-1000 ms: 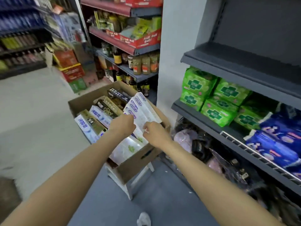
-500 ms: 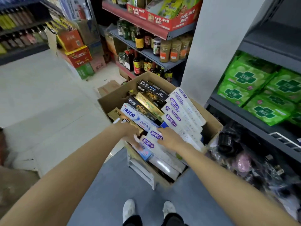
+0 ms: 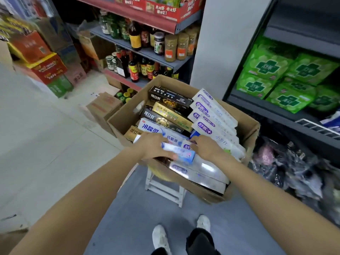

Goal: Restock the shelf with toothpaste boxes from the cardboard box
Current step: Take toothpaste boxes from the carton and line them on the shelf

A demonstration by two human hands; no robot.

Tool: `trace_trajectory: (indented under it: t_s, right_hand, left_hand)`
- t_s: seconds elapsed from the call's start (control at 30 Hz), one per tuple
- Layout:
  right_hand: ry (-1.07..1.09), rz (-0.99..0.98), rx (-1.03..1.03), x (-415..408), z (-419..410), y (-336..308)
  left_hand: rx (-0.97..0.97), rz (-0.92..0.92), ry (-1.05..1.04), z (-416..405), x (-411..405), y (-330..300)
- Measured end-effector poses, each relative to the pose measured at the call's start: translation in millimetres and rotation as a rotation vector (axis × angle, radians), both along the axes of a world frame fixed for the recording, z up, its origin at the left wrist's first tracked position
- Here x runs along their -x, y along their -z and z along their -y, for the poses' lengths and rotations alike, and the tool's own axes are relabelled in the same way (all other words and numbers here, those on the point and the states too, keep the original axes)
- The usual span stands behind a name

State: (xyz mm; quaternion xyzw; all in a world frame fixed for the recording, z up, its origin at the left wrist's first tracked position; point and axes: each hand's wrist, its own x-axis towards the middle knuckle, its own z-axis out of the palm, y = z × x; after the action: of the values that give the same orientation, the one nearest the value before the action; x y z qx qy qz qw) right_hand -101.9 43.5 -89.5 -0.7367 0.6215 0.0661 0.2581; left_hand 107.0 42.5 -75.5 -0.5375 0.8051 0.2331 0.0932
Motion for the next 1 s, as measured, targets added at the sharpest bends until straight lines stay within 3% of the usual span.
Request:
trace_trajectory:
  t_s: [0.1, 0.2, 0.33, 0.43, 0.6, 0.73, 0.8, 0.87, 0.93, 1.0]
  right_hand:
    - [0.061, 0.076, 0.008, -5.9, 6.2, -6.1]
    - [0.174, 0.272, 0.027, -15.5, 15.3, -7.7]
    - [0.497, 0.609, -0.17, -29.0, 34.1, -10.0]
    - [0.342, 0.321, -0.213, -39.5, 44.5, 2.5]
    - [0.278, 0.044, -0.157, -64.8, 49.8, 16.8]
    - [0.207, 0.02, 0.027, -64.8, 52.0, 12.5]
    - [0.239, 0.138, 0.106, -61.2, 49.8, 6.9]
    - [0.416, 0.382, 0.142, -59.2, 48.1, -3.5]
    - [0.697, 0.74, 0.028, -58.3, 46.3, -21.1]
    - [0.834, 0.984, -0.102, -51.4, 42.8, -39.8]
  left_hand:
    - [0.006, -0.133, -0.113, 6.3, -5.6, 2.4]
    - [0.011, -0.194, -0.198, 8.5, -15.0, 2.6]
    - [-0.018, -0.561, -0.453, 17.2, -26.0, 8.0]
    - [-0.046, -0.846, -0.59, 27.0, -27.7, 4.3]
    - [-0.044, -0.725, -0.687, 38.5, -24.1, -2.4]
    - [-0.091, -0.889, -0.89, 50.5, -25.2, -3.1]
    - [-0.159, -1.045, -1.031, 55.7, -22.7, -6.7]
    - [-0.204, -1.13, -1.133, 58.4, -18.4, -9.7]
    - [-0.223, -1.193, -1.179, 59.9, -11.2, -12.7]
    - [-0.247, -1.205, -1.178, 60.3, 0.1, -21.8]
